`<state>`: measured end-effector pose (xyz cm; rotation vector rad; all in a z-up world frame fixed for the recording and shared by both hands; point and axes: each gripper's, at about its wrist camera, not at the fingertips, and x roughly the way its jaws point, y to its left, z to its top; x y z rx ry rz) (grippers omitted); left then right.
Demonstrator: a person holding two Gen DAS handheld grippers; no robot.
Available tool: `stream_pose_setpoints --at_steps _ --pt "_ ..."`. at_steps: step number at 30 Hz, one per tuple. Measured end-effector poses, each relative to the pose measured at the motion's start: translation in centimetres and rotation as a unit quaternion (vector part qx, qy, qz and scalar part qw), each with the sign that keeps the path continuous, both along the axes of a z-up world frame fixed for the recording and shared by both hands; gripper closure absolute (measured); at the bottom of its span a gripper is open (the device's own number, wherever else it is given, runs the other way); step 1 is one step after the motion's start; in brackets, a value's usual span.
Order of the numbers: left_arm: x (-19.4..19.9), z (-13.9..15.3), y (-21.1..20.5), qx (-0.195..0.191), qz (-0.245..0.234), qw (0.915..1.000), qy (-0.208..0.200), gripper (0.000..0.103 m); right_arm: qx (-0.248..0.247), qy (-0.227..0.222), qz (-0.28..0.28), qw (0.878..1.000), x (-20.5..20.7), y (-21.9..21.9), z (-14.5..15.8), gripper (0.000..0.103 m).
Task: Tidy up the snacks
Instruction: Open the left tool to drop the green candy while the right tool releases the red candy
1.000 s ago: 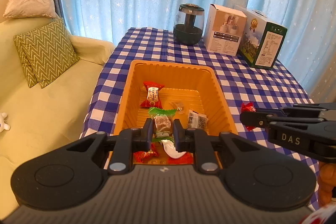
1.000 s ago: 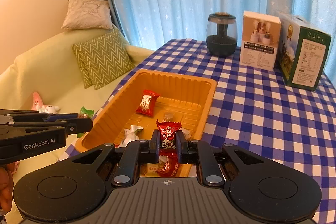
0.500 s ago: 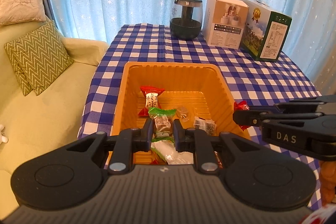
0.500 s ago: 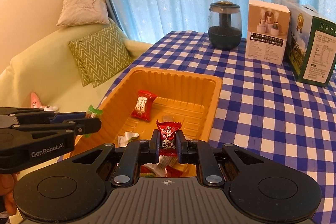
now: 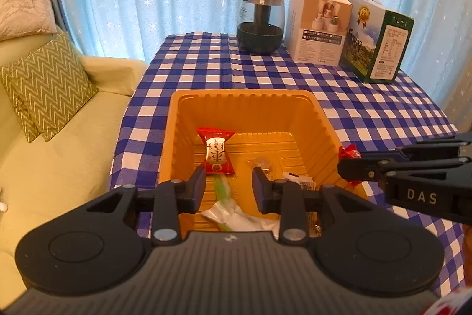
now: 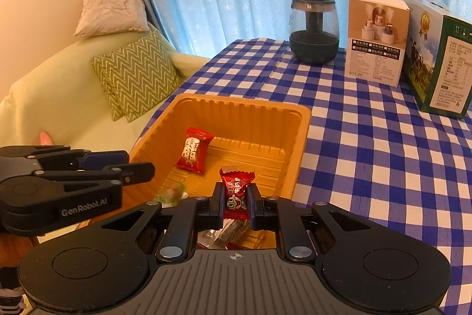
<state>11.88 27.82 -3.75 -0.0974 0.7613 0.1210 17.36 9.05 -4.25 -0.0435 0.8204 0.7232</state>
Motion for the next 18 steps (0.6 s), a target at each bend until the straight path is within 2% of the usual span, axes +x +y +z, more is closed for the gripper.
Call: stream_pose_setpoints --at_steps 14,18 --pt "-2.5 0.2 0.7 0.002 0.020 0.9998 0.005 0.069 0.017 0.004 0.006 1.000 0.2 1.2 0.4 0.087" --pt "-2.7 0.2 0.8 0.002 0.022 0.9997 0.004 0.060 0.036 0.018 0.020 0.999 0.8 2.0 0.8 0.085"
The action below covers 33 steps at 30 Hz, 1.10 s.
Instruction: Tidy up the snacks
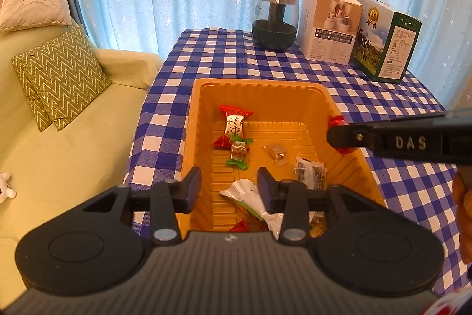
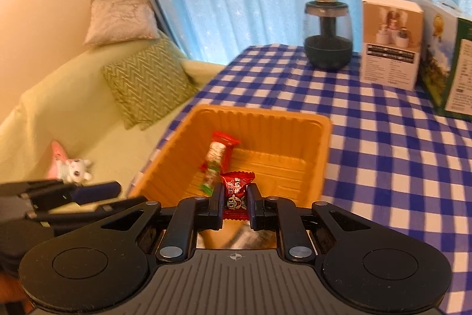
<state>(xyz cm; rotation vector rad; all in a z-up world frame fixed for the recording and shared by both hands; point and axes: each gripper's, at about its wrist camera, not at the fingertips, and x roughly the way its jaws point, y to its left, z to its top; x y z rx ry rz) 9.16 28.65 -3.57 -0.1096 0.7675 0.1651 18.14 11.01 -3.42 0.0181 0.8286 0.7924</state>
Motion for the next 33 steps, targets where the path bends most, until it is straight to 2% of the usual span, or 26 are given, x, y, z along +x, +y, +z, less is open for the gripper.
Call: stream_pose_setpoints --at_steps 2,3,4,8,12,15,25,29,33 --pt "-0.2 0.0 0.1 0.000 0.002 1.0000 -0.001 0.056 0.003 0.003 -0.004 1.000 0.2 0.0 0.2 0.060" --pt "-0.4 0.1 0.1 0.001 0.003 1.0000 -0.002 0.055 0.010 0.003 -0.010 1.000 0.3 -0.2 0.4 0.038" --pt "-0.5 0.1 0.1 0.001 0.004 1.0000 -0.003 0.054 0.019 0.000 -0.020 1.000 0.2 -0.6 0.6 0.034" --pt "-1.2 0.2 0.3 0.001 0.012 0.9999 -0.004 0.045 0.019 0.004 -0.037 0.999 0.2 -2.0 0.9 0.034" --pt "-2.1 0.5 -0.1 0.009 0.020 0.9997 -0.013 0.024 0.008 0.015 -0.060 0.998 -0.5 -4.0 0.6 0.034" --pt "-2.9 1.0 -0.4 0.009 0.023 0.9995 -0.017 0.017 0.004 0.024 -0.072 0.997 -1.6 -5.6 0.4 0.034" --pt "-6.5 3.7 -2.6 0.006 0.037 0.9986 -0.036 0.000 -0.003 0.018 -0.092 0.996 -6.6 -9.6 2.2 0.034" --pt "-8.2 4.6 -3.5 -0.006 0.038 0.9984 -0.042 0.000 -0.013 0.011 -0.090 0.996 -8.6 -10.5 3.2 0.034" --pt "-9.7 5.5 -4.7 -0.001 0.037 0.9983 -0.045 0.000 -0.019 -0.003 -0.092 0.996 -10.6 -11.3 4.1 0.033"
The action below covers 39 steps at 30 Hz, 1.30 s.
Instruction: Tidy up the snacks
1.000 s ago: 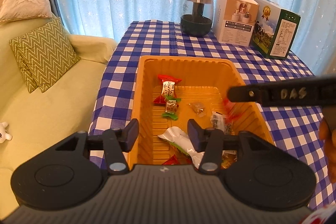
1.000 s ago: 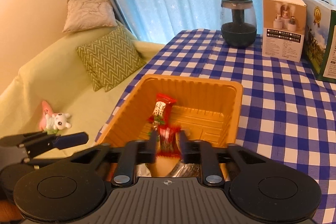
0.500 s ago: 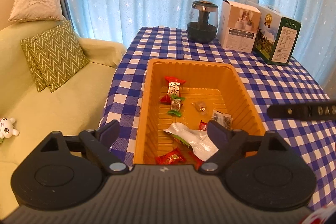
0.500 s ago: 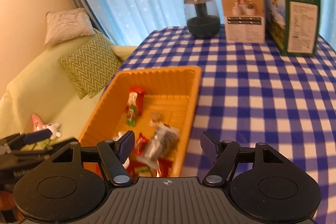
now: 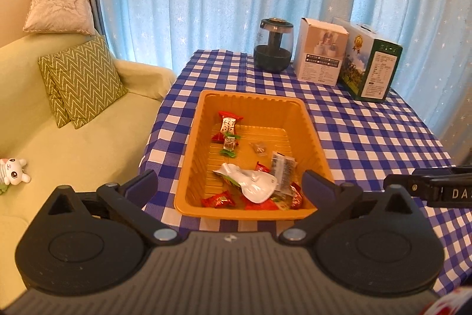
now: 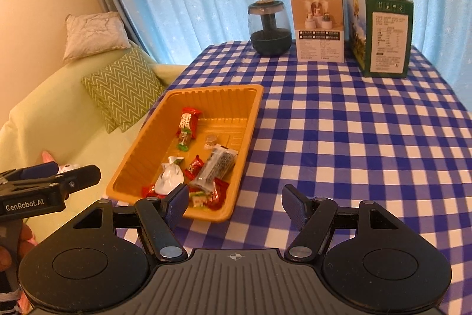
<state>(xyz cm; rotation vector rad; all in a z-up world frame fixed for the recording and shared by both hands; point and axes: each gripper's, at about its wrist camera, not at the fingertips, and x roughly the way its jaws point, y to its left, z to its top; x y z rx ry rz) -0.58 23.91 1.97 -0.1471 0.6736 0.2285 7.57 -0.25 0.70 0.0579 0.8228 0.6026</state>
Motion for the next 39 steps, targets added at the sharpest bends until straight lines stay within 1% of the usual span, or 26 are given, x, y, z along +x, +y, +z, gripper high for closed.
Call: stream_pose_setpoints --at_steps 3,6,10,15,20,23,27,31,39 --pt "-1.1 0.8 -1.0 0.002 -0.006 1.0000 -0.001 0.000 -0.002 -0.004 -0.002 1.000 -1.4 -0.7 0.5 0.032" --pt "-2.2 1.5 -2.0 -0.009 -0.014 0.9999 0.003 0.000 -0.002 -0.002 -0.005 1.000 -2.5 -1.4 0.7 0.032" --pt "-3.7 2.0 -3.4 -0.012 -0.003 0.9999 0.009 0.000 -0.003 -0.002 -0.006 1.000 -4.0 -2.5 1.0 0.032" --pt "-5.5 2.4 -4.9 -0.019 0.002 0.9996 0.020 0.000 -0.002 0.012 -0.011 1.000 -5.4 -4.4 1.1 0.032" --pt "-6.9 2.9 -6.3 -0.011 0.003 0.9997 0.022 0.000 -0.020 0.000 -0.009 1.000 -7.3 -5.6 1.3 0.032" --pt "-7.5 3.0 -7.0 -0.005 0.000 0.9996 0.027 0.000 -0.023 -0.002 -0.009 1.000 -8.2 -6.1 1.4 0.032" --pt "-8.2 3.0 -8.0 0.007 0.002 0.9994 0.032 0.000 -0.016 0.011 -0.011 1.000 -8.9 -6.9 1.4 0.032" --pt "-8.7 2.9 -8.7 0.014 0.004 0.9993 0.035 0.000 -0.025 0.009 -0.011 1.000 -9.6 -7.0 1.3 0.032" --pt "-8.6 2.5 -9.1 0.009 0.000 0.9991 0.042 0.000 -0.029 0.003 -0.010 1.000 -9.8 -6.9 1.4 0.032"
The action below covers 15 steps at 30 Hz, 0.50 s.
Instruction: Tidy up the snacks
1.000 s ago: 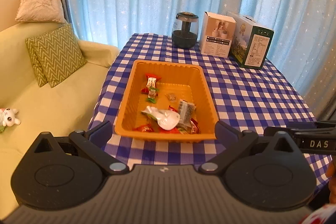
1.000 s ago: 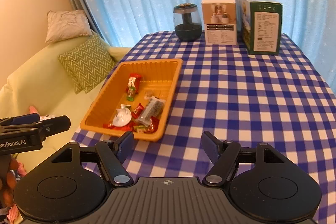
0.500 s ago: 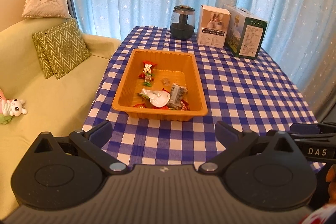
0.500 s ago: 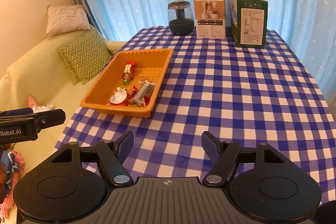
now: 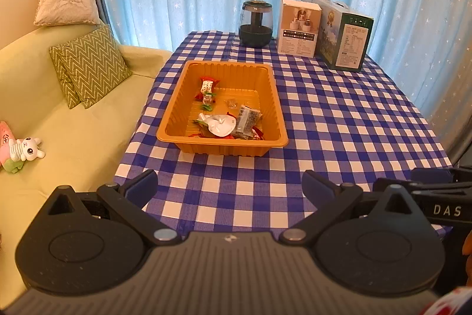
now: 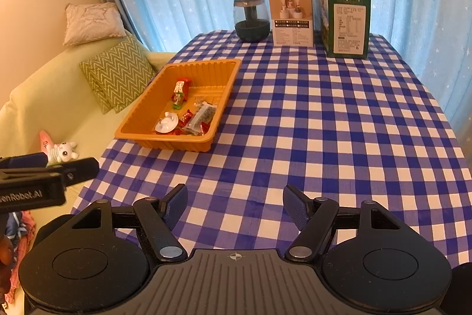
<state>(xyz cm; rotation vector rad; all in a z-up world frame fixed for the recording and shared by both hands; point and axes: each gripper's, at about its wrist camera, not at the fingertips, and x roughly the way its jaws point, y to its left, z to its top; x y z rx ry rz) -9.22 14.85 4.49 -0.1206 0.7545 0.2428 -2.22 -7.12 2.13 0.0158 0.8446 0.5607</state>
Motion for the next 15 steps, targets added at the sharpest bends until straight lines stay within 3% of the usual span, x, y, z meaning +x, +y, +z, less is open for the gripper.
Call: stream_pose_setpoints --at_steps 15 --pt "0.09 -0.18 -0.22 -0.005 -0.004 1.0000 0.000 0.000 -0.002 -0.004 0.001 1.000 0.07 -0.03 -0.01 0.032"
